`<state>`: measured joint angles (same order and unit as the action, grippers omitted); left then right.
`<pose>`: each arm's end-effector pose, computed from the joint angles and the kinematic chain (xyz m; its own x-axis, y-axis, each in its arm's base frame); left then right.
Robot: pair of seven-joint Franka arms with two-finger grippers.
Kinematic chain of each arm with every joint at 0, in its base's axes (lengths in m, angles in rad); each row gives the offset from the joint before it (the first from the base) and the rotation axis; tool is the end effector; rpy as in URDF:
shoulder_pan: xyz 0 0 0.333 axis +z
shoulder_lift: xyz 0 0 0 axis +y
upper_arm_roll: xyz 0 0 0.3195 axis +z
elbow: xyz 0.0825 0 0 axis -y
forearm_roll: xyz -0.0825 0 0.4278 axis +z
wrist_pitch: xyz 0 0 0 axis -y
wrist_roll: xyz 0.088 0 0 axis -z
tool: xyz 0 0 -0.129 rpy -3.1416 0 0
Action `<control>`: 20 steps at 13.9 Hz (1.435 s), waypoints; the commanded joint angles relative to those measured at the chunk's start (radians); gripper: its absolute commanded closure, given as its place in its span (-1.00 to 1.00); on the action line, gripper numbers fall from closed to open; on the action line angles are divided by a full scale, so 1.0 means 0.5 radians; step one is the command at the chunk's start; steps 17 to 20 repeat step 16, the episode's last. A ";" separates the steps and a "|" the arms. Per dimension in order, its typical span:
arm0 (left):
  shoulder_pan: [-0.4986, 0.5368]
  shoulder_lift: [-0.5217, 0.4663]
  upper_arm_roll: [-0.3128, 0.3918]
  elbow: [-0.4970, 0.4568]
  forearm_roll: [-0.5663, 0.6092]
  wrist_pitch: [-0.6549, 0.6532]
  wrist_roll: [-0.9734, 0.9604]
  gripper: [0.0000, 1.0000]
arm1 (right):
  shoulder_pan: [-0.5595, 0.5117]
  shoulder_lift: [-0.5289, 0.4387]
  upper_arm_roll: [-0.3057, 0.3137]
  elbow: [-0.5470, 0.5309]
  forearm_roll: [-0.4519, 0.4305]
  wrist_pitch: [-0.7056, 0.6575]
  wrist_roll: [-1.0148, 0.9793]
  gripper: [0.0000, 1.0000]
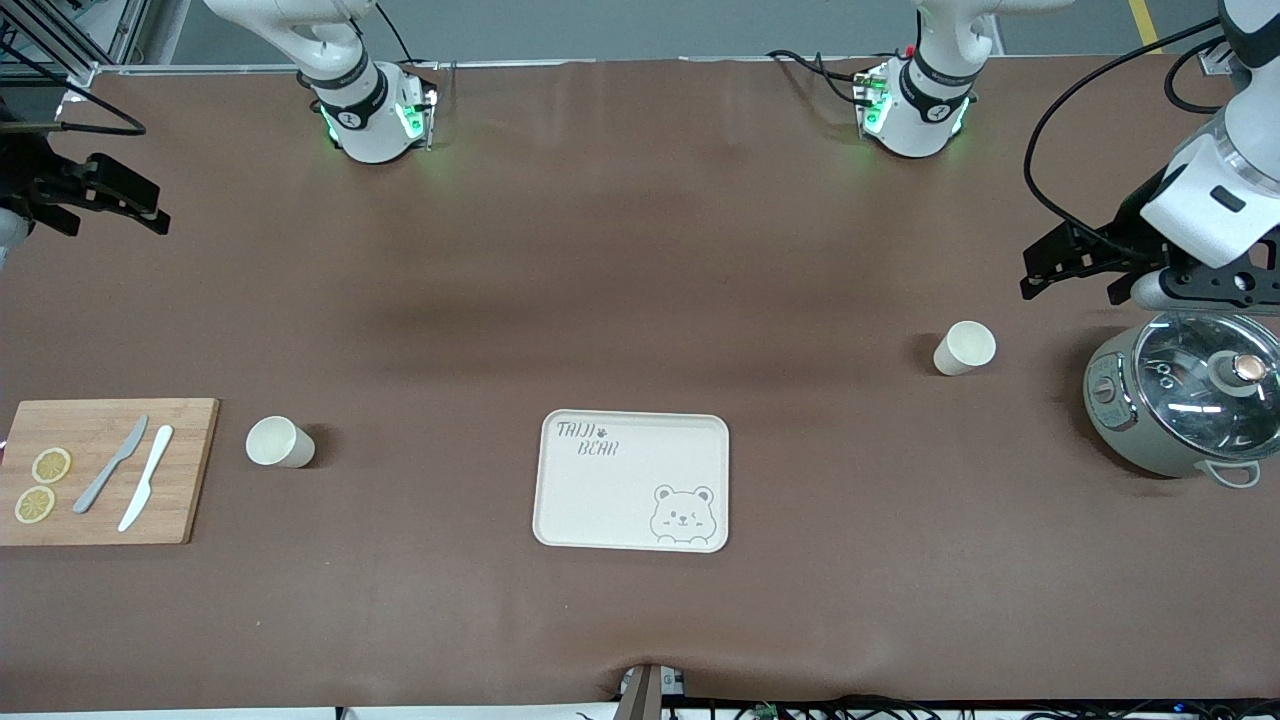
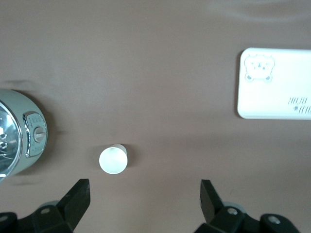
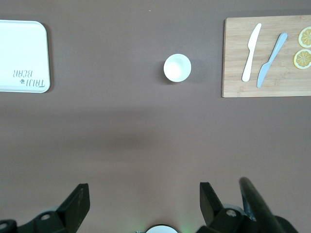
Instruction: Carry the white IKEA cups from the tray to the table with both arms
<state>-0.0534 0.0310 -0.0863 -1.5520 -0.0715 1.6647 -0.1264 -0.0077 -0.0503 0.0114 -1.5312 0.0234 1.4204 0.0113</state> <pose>0.6122 -0.0940 0.6061 0.9974 -0.0063 0.0715 -0.0123 -0.9964 0.0838 0.5650 0.0056 0.6428 0.9981 -0.0041 -0.0607 -0.0055 -0.9997 -0.0220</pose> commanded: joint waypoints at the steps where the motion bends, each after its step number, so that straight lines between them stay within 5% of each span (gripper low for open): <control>1: 0.015 -0.001 -0.066 0.079 0.023 -0.044 -0.085 -1.00 | -0.003 -0.028 -0.001 -0.033 -0.028 0.022 -0.026 -1.00; 20: 0.015 0.006 -0.088 0.064 0.183 -0.179 0.109 -1.00 | -0.006 -0.028 -0.001 -0.033 -0.028 0.022 -0.038 -1.00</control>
